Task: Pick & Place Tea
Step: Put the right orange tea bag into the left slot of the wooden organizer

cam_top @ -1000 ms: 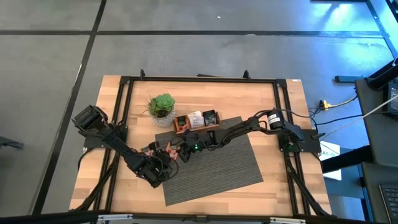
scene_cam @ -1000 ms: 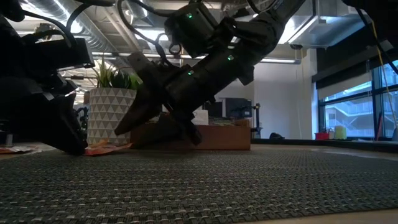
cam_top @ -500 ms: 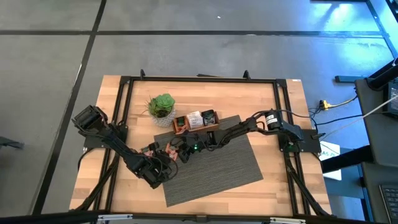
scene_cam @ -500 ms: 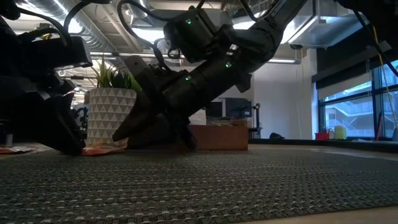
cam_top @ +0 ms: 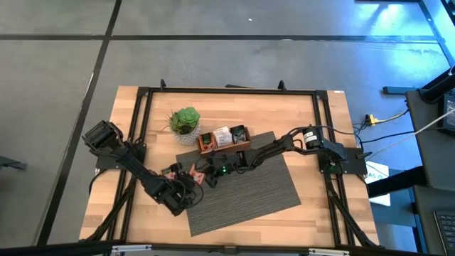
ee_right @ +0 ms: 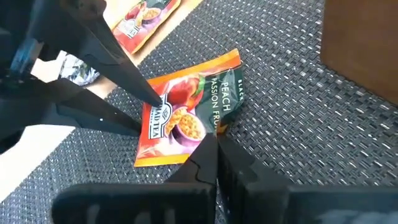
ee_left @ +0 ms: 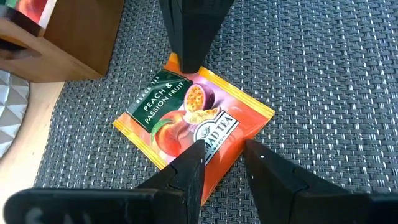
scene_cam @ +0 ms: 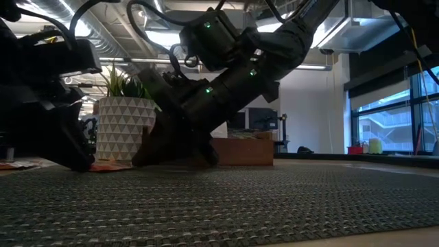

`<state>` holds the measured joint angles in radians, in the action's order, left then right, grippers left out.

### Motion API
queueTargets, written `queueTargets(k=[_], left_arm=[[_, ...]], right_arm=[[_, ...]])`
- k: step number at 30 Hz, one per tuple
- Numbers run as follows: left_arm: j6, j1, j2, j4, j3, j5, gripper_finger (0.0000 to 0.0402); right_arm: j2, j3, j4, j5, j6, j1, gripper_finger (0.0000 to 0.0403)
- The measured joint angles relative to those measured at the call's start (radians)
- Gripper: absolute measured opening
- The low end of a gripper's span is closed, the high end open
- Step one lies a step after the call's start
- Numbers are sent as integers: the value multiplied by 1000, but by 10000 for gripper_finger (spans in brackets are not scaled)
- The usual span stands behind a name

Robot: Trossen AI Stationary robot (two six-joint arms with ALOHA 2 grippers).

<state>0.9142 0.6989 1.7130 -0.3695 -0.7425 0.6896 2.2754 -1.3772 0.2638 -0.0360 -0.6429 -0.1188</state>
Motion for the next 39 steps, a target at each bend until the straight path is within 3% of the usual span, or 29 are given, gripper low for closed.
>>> queueTargets(k=[8,13,22,29,33,39], left_arm=[[6,25,-44,-64,-19,-57,109],[4,56,-138,-61,-33,-27,109],[-2,147,-321,-48,-32,110,109],[-11,205,-355,-46,-32,273,109],[-19,205,-355,-48,-32,285,109],[-19,202,-355,-47,-32,283,109]], right_arm=[[-43,2,-10,-23,91,1,3],[-84,2,-18,-37,176,1,2],[-259,3,-197,-82,405,1,1],[-468,85,-267,-171,612,21,1],[-532,215,-148,-125,698,63,0],[-507,325,89,117,825,172,0]])
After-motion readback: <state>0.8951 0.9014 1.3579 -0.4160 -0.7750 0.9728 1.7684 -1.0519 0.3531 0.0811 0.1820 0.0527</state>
